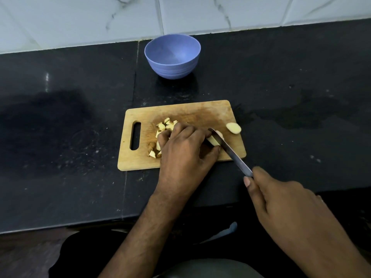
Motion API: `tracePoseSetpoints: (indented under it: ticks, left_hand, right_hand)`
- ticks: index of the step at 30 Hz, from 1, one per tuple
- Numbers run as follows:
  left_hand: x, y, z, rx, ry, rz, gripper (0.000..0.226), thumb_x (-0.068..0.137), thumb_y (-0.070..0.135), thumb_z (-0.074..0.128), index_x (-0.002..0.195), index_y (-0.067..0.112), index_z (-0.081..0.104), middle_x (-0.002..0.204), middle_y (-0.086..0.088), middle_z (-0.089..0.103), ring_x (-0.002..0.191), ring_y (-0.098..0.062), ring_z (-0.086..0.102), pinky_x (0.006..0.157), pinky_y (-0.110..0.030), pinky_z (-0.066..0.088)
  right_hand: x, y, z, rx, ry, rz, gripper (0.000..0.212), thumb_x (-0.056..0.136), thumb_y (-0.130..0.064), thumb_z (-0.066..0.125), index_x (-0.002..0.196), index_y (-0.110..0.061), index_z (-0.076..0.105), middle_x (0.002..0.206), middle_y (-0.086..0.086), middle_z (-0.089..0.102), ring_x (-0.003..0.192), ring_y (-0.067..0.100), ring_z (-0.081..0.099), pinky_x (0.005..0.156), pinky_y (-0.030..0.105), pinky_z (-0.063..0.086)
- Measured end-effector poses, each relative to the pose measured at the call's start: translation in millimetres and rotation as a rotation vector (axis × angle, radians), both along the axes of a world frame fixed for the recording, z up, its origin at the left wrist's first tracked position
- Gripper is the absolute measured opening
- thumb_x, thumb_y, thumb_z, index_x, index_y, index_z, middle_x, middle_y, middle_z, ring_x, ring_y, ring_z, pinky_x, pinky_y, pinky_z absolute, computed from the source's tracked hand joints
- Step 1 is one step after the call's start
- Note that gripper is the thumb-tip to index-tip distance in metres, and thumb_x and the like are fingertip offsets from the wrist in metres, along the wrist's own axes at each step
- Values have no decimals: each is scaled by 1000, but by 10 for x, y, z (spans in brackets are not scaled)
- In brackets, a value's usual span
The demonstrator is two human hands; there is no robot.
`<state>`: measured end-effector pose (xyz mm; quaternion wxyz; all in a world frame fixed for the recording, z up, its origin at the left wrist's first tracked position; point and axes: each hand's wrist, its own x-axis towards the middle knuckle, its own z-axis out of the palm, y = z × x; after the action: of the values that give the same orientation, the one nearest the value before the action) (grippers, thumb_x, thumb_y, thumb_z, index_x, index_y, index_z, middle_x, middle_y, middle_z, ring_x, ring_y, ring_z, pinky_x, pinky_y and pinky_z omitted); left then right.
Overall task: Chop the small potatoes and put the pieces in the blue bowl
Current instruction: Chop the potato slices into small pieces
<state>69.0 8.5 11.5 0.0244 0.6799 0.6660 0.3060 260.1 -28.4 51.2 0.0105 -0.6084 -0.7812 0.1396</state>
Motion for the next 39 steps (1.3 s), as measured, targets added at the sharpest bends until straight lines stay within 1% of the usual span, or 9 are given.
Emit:
tracePoseSetpoints:
  ticks: [3, 7, 12, 17, 20, 24, 30, 35, 39]
  left_hand:
    - [-8, 7, -1, -7, -11, -5, 37, 85, 48, 70, 113, 24, 71, 108, 14, 68, 114, -6, 46, 93, -30, 18]
    - [-2, 6, 7, 3, -23, -3, 31, 84, 48, 70, 108, 27, 71, 105, 15, 69, 112, -8, 49, 93, -31, 21]
    - [5, -14, 17, 8, -29, 19, 31, 82, 49, 70, 104, 28, 70, 103, 15, 69, 109, -8, 52, 91, -27, 18]
    - [-10, -38, 32, 26, -80, 21, 30, 81, 46, 73, 101, 27, 62, 97, 21, 60, 104, -9, 52, 88, -25, 16]
    - [-10, -29, 10, -5, -64, 22, 33, 82, 48, 72, 104, 26, 62, 103, 17, 64, 108, -11, 51, 88, -27, 17]
    - [-11, -27, -9, -30, -14, 0, 34, 86, 53, 65, 112, 32, 65, 108, 14, 62, 114, -12, 46, 90, -30, 17]
    - [-21, -12, -30, -24, -21, 51, 27, 85, 52, 70, 103, 32, 65, 98, 20, 55, 110, -12, 47, 87, -26, 14]
    - [-43, -15, -19, -35, -53, 30, 26, 90, 42, 68, 115, 33, 69, 107, 16, 63, 115, -12, 47, 91, -33, 19]
    - [-45, -24, -6, -36, -79, 19, 31, 90, 47, 67, 117, 32, 70, 108, 17, 67, 116, -12, 48, 93, -35, 22]
  right_hand:
    - [-49, 36, -26, -25, -20, -17, 23, 98, -54, 14, 94, -37, 30, 65, -4, 54, 53, 5, 54, 49, 20, 43]
    - [-182, 129, -92, 45, -18, -17, 22, 102, -49, 18, 93, -33, 31, 67, -6, 50, 59, 11, 53, 55, 30, 46]
    - [-288, 292, -145, 108, 16, 31, 23, 103, -49, 22, 96, -31, 35, 65, -7, 45, 59, 15, 47, 55, 32, 39]
    - [-85, 295, -142, 113, 258, 26, 34, 99, -52, 31, 80, -27, 42, 52, -2, 51, 44, 10, 51, 42, 30, 38]
    - [37, 217, -95, 116, 337, -36, 39, 98, -51, 35, 74, -22, 44, 48, 0, 49, 41, 10, 50, 40, 31, 41]
    - [73, 119, -70, 74, 272, -37, 38, 96, -55, 31, 73, -26, 41, 49, 0, 50, 42, 9, 52, 41, 23, 37]
    - [26, 52, -113, 49, 199, -49, 38, 95, -59, 25, 77, -30, 40, 52, -1, 52, 43, 9, 53, 43, 22, 42]
    - [21, 66, -53, 60, 96, -35, 34, 95, -59, 24, 81, -33, 39, 53, -5, 51, 44, 6, 52, 42, 17, 32]
    - [67, 83, -19, 77, 34, -31, 32, 95, -60, 25, 84, -33, 39, 54, -6, 51, 46, 6, 52, 44, 20, 38]
